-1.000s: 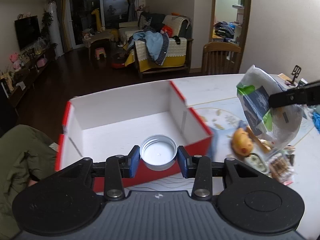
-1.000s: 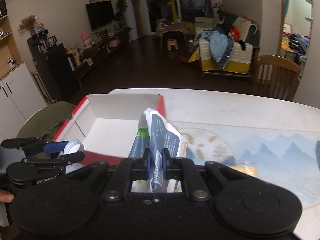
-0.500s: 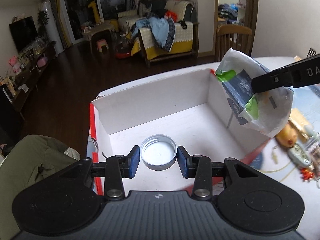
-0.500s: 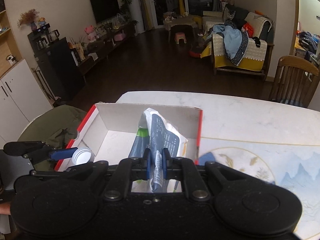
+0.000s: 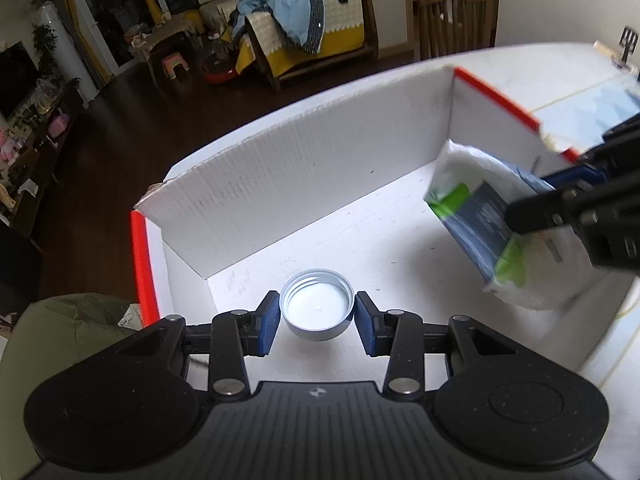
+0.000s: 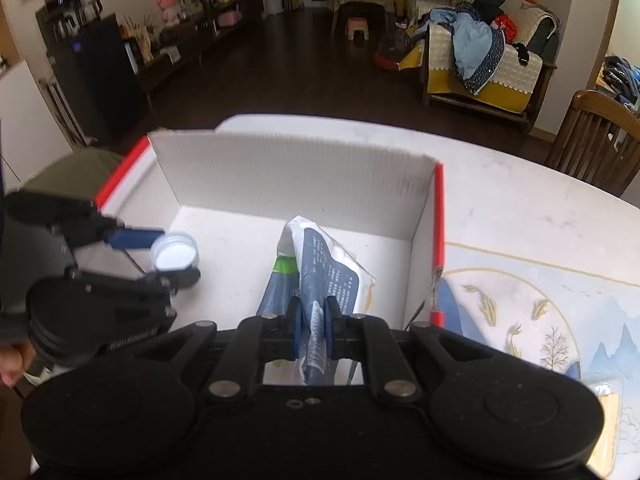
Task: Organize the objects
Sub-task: 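Open the left gripper to drop the lid while the right gripper releases the packet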
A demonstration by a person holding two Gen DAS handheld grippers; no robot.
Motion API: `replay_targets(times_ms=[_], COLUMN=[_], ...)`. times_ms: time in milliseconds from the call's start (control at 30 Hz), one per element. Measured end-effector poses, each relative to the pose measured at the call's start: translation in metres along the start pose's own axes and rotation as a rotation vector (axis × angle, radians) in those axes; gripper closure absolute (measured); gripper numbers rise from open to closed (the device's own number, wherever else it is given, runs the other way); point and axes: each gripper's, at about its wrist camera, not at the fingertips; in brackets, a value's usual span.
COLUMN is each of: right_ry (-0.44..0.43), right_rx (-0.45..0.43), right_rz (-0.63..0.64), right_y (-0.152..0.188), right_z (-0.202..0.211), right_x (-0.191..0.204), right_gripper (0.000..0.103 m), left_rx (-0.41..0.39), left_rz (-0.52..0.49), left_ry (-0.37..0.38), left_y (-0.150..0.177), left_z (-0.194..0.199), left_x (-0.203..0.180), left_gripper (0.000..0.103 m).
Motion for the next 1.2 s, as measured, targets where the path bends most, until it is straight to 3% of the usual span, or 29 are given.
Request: replay_targets(times_ms=[200, 400, 667, 800, 933, 1200], right_ry=[-0.005, -0.002, -0.015, -0.022, -0.036, -0.047], right_rx=[0.06, 0.106, 0.115, 0.113, 0.102, 0.048], right_rz=[0.017, 0.03, 0.019, 0.022, 0.027, 0.046], right_y=[0.004, 0.01, 0.011, 0.011, 0.011, 0.014], right_z=[-0.022, -0.036, -0.035, -0.032, -0.025, 0.006], right_x=[0.008, 0.014, 0.014, 0.013, 0.013, 0.013], right_gripper=[0.092, 0.091, 0.081, 0.074, 0.066, 0.061], left_rx=[0.1, 0.202, 0.298, 0.312, 0.297, 0.201], left_rz=[-0.019, -0.107, -0.121, -0.15, -0.135, -0.077], left_ry=[0.022, 0.02, 0.031, 0.042, 0.03, 0.036], left_y=[-0.007, -0.005, -0.012, -0.011, -0.011, -0.014], left_z=[-0.021, -0.028, -0.042, -0.046, -0.041, -0.019], left_x=[-0.002, -0.012, -0.017, -0.018, -0.018, -0.005], left_gripper=[0.064, 0.064, 0.064, 0.06, 0.04, 0.039])
Point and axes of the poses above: each gripper's, at about its wrist camera, not at the fingertips, and z roughly against the way its jaws point, x to its left, y to its underside, and after that the axes turned 9 degrees about z, right-handed
